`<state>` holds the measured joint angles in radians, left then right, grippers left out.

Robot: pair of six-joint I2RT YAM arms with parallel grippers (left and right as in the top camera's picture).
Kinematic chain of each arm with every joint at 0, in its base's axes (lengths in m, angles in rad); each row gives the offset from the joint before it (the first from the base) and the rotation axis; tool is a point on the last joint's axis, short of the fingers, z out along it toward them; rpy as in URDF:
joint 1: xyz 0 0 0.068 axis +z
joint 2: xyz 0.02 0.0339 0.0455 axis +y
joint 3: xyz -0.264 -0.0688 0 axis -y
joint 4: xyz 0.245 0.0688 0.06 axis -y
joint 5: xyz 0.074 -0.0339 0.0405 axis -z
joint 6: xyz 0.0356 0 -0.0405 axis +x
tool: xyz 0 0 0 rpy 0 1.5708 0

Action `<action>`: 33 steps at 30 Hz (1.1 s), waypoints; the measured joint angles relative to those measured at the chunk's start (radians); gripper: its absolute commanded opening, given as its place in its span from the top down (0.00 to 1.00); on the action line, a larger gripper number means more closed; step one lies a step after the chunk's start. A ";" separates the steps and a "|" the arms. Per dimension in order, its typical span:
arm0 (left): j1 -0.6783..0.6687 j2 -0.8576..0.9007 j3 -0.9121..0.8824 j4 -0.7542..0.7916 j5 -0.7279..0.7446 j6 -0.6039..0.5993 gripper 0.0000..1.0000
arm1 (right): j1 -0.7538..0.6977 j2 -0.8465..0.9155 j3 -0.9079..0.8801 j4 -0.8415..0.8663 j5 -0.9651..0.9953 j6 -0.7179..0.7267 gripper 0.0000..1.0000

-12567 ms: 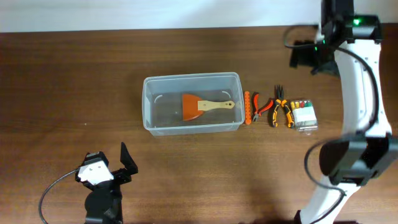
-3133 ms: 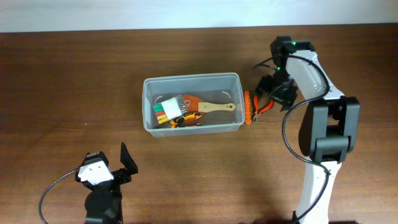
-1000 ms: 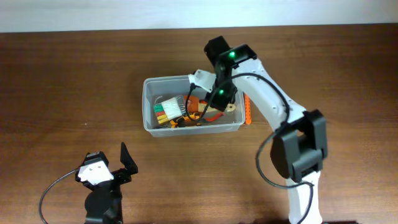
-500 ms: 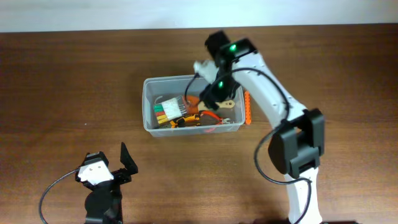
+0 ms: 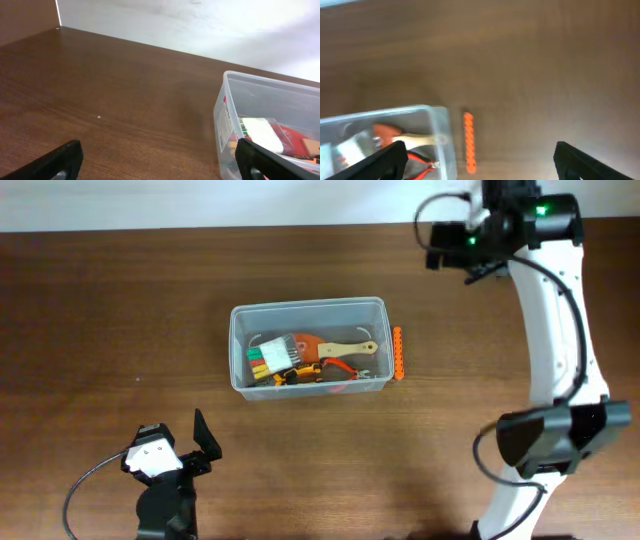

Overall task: Pack container
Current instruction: 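Grasp the orange bit holder strip with the right gripper, then place the orange strip into the container and release it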

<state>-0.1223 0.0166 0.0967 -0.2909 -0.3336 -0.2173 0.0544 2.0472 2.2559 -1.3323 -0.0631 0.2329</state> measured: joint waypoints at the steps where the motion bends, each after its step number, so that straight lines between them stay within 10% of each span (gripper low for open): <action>1: 0.000 0.000 0.000 0.000 0.000 0.000 0.01 | -0.008 0.007 -0.065 0.022 -0.001 0.035 0.09; 15: 0.000 0.000 0.000 0.000 0.000 0.000 0.01 | 0.095 0.112 -0.606 0.354 -0.036 0.126 0.32; 26: 0.000 0.000 0.000 0.000 0.000 0.000 0.01 | 0.130 0.093 -0.731 0.473 -0.046 0.098 0.94; 33: 0.000 0.000 0.000 0.000 0.000 0.000 0.01 | 0.098 0.090 -0.686 0.357 -0.055 0.104 0.96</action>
<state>-0.1223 0.0166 0.0967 -0.2909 -0.3336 -0.2173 0.1520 2.1372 1.5700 -0.9756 -0.1181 0.3370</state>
